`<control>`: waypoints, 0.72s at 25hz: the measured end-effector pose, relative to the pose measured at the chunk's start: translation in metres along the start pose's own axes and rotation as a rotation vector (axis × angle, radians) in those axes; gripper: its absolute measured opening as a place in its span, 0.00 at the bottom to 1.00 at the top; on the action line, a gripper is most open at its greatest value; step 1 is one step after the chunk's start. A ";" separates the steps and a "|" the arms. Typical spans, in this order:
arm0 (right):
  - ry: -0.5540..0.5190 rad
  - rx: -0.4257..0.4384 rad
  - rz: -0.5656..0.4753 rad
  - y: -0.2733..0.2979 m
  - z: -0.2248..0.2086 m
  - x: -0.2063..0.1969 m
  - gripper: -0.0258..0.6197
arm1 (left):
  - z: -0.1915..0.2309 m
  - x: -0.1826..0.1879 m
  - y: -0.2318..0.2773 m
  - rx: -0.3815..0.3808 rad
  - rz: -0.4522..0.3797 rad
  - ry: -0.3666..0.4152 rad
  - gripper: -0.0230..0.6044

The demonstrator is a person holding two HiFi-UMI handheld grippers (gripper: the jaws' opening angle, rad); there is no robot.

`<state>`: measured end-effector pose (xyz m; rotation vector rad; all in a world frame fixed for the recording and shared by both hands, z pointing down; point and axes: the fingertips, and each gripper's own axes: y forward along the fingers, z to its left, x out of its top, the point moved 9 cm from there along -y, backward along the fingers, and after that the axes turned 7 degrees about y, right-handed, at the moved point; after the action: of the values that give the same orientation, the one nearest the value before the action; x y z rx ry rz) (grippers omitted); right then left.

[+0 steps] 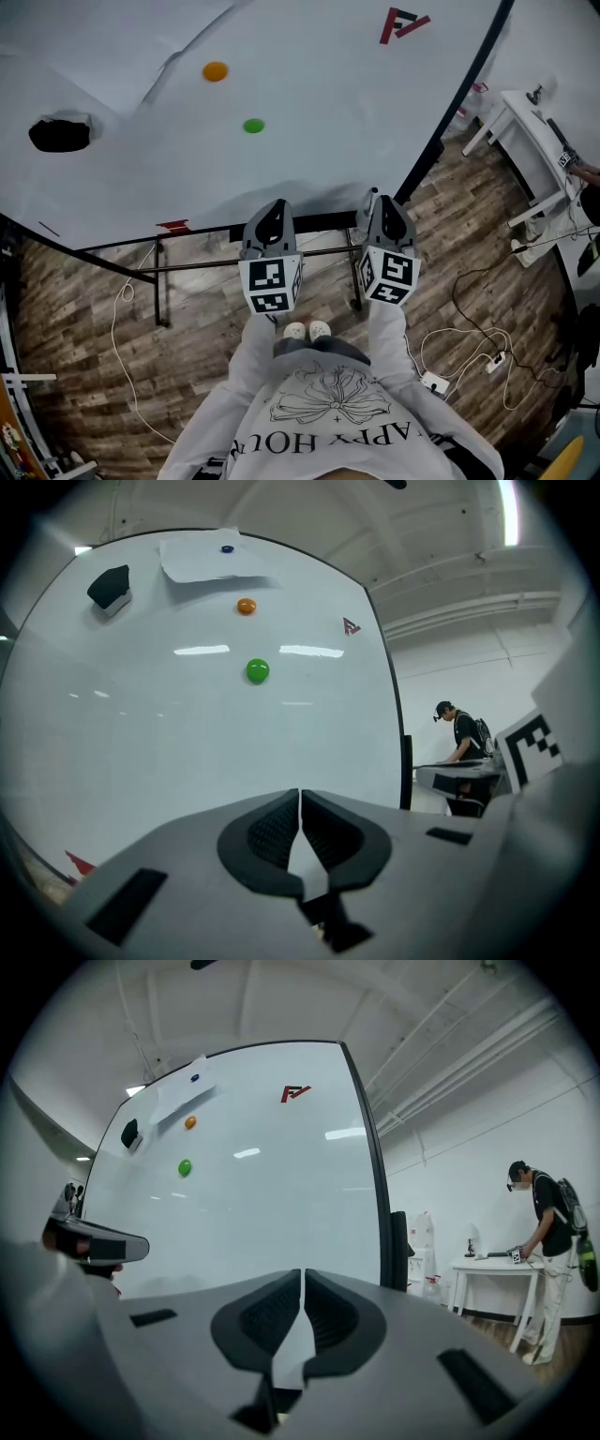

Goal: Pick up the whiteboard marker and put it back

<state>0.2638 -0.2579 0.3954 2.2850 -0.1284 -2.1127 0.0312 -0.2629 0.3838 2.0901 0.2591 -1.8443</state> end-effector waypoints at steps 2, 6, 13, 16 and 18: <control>-0.002 0.001 -0.001 -0.001 0.000 0.000 0.06 | -0.001 0.001 -0.001 0.000 -0.003 0.000 0.05; -0.003 -0.003 -0.003 -0.004 -0.002 0.001 0.05 | -0.004 0.003 -0.002 0.000 -0.005 0.000 0.05; -0.006 -0.002 0.010 -0.008 -0.007 0.000 0.04 | -0.010 0.001 -0.003 -0.010 0.004 -0.004 0.05; -0.007 0.002 0.015 -0.009 -0.007 -0.001 0.04 | -0.011 0.002 -0.004 -0.009 0.005 -0.004 0.05; -0.007 0.002 0.018 -0.010 -0.008 -0.001 0.04 | -0.011 0.002 -0.004 -0.009 0.006 -0.005 0.05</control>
<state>0.2723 -0.2477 0.3961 2.2697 -0.1510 -2.1132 0.0399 -0.2553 0.3828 2.0781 0.2592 -1.8408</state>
